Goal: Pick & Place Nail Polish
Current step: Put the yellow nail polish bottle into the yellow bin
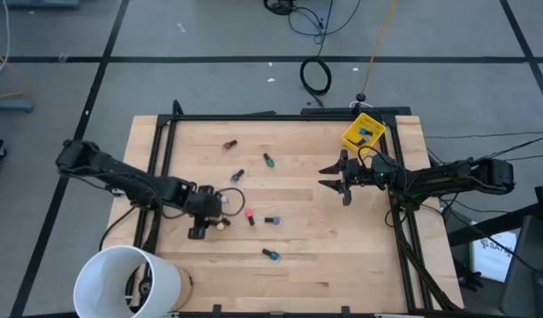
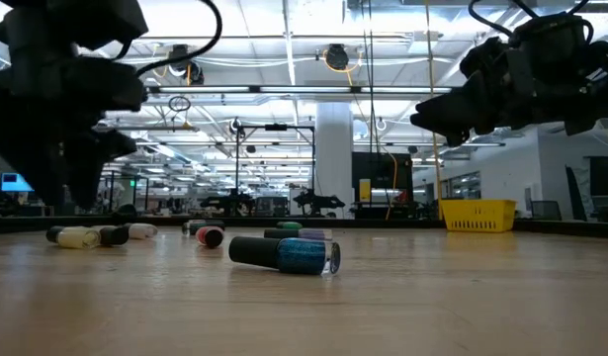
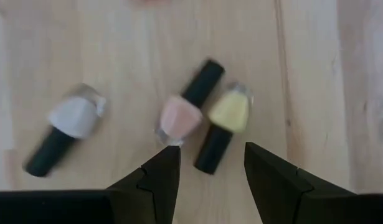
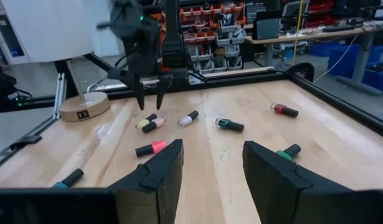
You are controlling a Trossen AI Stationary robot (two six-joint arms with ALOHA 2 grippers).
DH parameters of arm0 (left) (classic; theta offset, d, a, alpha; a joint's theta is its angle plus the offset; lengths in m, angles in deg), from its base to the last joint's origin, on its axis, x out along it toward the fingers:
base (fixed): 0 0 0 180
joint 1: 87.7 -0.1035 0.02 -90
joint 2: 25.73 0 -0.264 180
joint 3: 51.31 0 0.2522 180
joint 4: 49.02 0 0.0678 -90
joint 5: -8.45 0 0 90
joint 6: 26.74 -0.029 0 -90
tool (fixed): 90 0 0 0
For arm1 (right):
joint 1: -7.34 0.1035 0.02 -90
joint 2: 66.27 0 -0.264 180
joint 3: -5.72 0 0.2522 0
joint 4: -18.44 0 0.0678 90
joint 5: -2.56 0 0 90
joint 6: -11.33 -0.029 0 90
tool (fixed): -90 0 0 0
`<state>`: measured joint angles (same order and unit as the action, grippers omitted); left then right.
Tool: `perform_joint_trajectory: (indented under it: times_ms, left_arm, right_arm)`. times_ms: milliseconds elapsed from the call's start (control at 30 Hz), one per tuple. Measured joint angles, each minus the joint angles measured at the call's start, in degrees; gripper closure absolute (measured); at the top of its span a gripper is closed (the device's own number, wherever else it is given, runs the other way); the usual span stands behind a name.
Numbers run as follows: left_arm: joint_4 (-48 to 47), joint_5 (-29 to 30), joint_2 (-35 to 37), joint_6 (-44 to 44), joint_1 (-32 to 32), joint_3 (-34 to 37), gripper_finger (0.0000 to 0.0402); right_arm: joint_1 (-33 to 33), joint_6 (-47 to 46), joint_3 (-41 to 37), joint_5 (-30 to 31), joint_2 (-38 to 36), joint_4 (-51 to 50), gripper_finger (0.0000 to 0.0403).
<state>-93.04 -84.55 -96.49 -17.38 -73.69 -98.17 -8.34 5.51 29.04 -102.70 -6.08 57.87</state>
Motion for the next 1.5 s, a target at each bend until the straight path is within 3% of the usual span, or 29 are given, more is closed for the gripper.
perform_joint_trajectory:
  times_ms: [500, 900, 1233, 1500]
  left_arm:
    - [0.8, 3.7, -11.2, -0.4, 2.9, -0.4, 0.0225]
    - [7.8, 7.7, -10.9, 0.4, 3.0, 0.0, 0.0225]
    - [7.6, 5.0, -10.9, 1.4, 2.9, 0.0, 0.0227]
    - [8.1, 3.9, -10.9, 2.0, 3.0, 0.0, 0.0310]
  right_arm:
    - [0.0, -2.1, 0.0, 0.0, 0.0, -0.3, 0.0248]
    - [0.0, -2.1, 0.0, -0.1, 0.0, -0.3, 0.0248]
    - [0.0, -2.5, 0.0, -0.1, 0.0, -0.5, 0.0248]
    - [0.0, -2.5, 0.0, -0.1, 0.0, -0.9, 0.0248]
